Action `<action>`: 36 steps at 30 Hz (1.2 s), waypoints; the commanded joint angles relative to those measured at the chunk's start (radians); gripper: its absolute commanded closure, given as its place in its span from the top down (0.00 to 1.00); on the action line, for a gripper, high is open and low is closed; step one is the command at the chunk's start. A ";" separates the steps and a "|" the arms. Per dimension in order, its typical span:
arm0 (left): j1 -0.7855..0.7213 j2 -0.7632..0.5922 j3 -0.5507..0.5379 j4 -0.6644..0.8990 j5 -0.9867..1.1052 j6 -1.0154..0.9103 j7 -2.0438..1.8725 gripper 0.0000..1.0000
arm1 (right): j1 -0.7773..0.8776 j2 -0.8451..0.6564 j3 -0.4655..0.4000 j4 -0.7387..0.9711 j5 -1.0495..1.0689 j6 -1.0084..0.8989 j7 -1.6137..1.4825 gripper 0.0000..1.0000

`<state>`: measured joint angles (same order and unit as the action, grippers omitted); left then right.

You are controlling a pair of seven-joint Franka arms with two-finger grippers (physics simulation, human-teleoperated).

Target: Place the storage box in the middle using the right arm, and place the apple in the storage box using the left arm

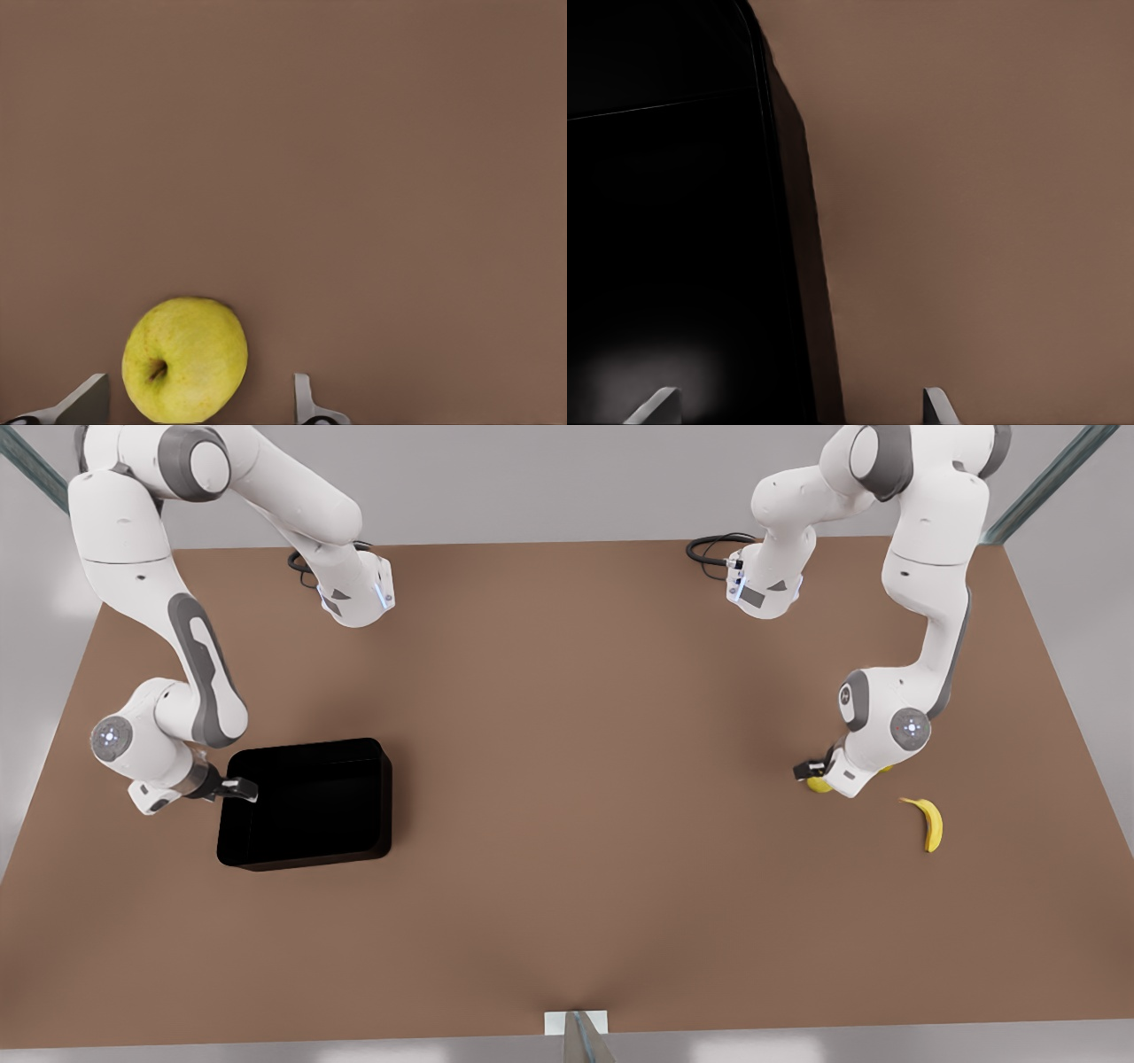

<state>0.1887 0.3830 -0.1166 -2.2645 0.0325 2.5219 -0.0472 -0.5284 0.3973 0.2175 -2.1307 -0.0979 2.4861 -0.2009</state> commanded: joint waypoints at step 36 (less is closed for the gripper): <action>0.020 0.042 -0.003 0.026 0.007 0.005 0.017 1.00 | -0.059 -0.009 0.155 0.106 -0.055 -0.136 0.155 0.21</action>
<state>0.2086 0.4249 -0.1196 -2.2390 0.0395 2.5265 -0.0272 -0.5842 0.3879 0.3842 -1.9942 -0.1501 2.3039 -0.0443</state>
